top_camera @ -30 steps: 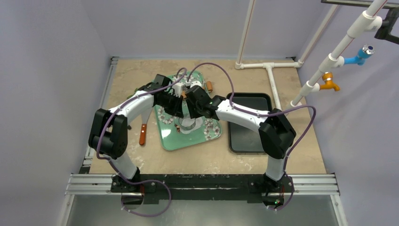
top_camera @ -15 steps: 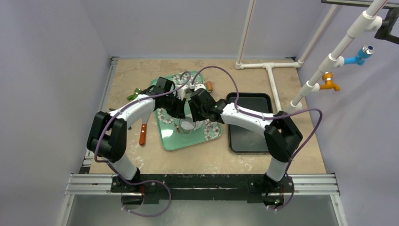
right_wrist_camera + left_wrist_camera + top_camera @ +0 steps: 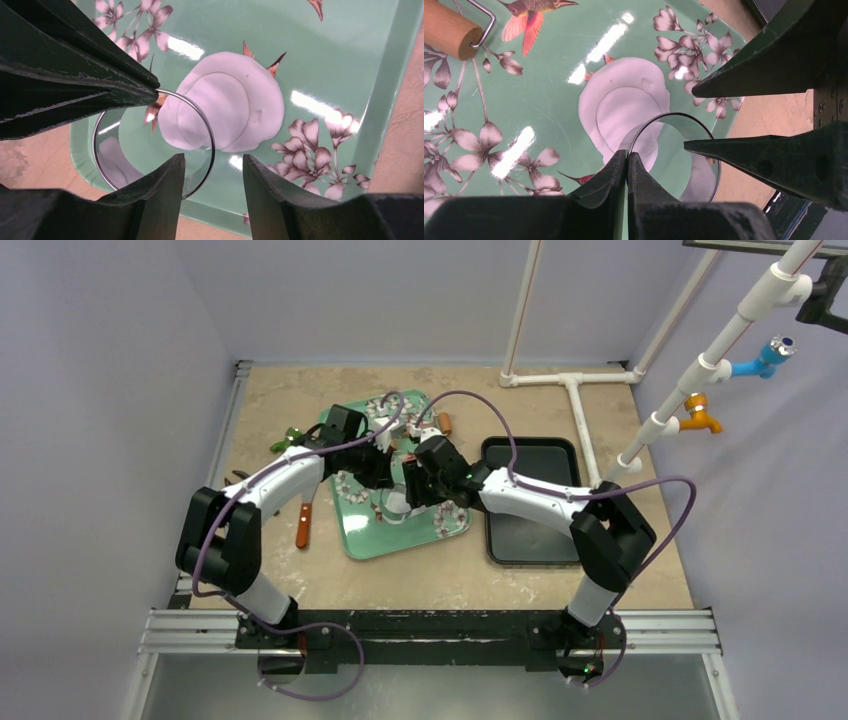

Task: Roll out the dumpling wrappers from the dough
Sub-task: Press the dumpling wrapper on the work surface.

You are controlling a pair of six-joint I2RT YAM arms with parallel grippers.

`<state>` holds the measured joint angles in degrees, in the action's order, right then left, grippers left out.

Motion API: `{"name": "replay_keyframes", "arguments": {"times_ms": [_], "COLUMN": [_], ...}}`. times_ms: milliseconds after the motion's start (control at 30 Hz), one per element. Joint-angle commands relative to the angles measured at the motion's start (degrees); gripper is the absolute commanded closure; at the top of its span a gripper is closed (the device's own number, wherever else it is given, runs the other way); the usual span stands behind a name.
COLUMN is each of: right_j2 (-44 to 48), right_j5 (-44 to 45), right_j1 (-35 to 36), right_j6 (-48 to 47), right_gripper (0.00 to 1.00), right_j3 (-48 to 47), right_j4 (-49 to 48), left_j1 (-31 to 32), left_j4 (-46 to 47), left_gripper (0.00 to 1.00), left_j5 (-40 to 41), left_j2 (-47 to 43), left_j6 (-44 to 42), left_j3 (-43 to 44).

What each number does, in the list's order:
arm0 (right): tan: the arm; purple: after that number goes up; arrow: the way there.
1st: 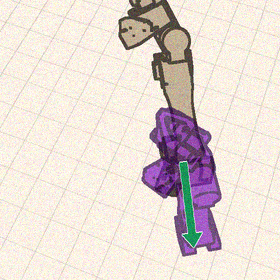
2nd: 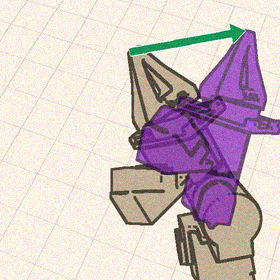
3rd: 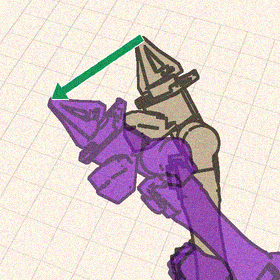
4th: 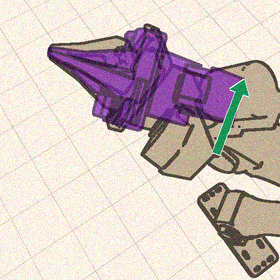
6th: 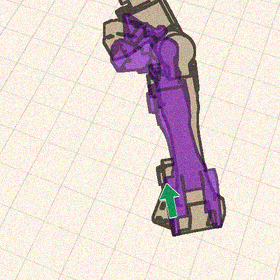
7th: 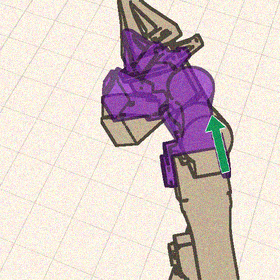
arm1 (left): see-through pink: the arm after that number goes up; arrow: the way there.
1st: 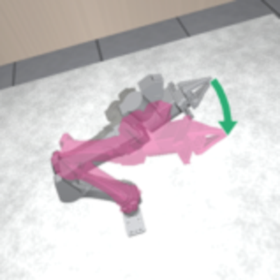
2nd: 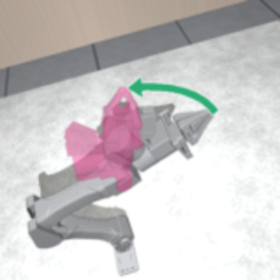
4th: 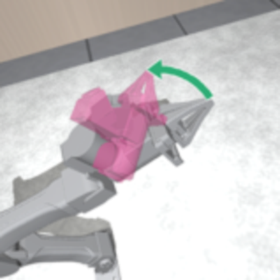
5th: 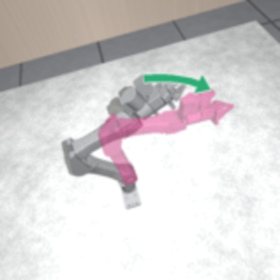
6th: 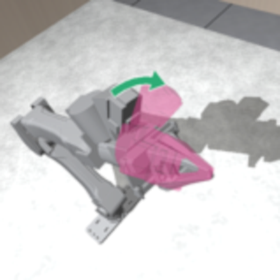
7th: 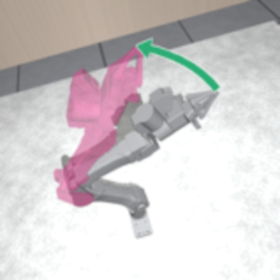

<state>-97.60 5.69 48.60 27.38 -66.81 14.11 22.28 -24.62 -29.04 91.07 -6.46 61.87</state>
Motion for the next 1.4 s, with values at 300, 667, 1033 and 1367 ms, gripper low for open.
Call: {"name": "replay_keyframes", "arguments": {"times_ms": [300,667,1033,1367], "right_j2": [-2.88,-5.37,-7.82,-8.13], "right_j5": [0.78,11.95,13.92,15.98], "right_j1": [-0.7,-0.68,-0.7,-0.69], "right_j6": [1.15,-2.24,-1.96,-1.2], "right_gripper": [0.84,1.0,1.0,1.0], "right_j3": [0.11,-1.81,-3.84,-3.8], "right_j4": [-3.7,-5.51,-5.3,-3.88], "left_j1": [0.3,0.3,0.22,0.13], "left_j4": [6.6,6.38,4.57,3.83], "left_gripper": [1.0,1.0,1.0,1.0], "left_j5": [-2.13,-2.15,-2.27,-3.68], "left_j2": [-2.84,1.79,3.86,6.25], "left_j6": [4.19,8.12,7.84,7.93], "left_j3": [-2.64,-2.2,-2.06,-0.82]}}
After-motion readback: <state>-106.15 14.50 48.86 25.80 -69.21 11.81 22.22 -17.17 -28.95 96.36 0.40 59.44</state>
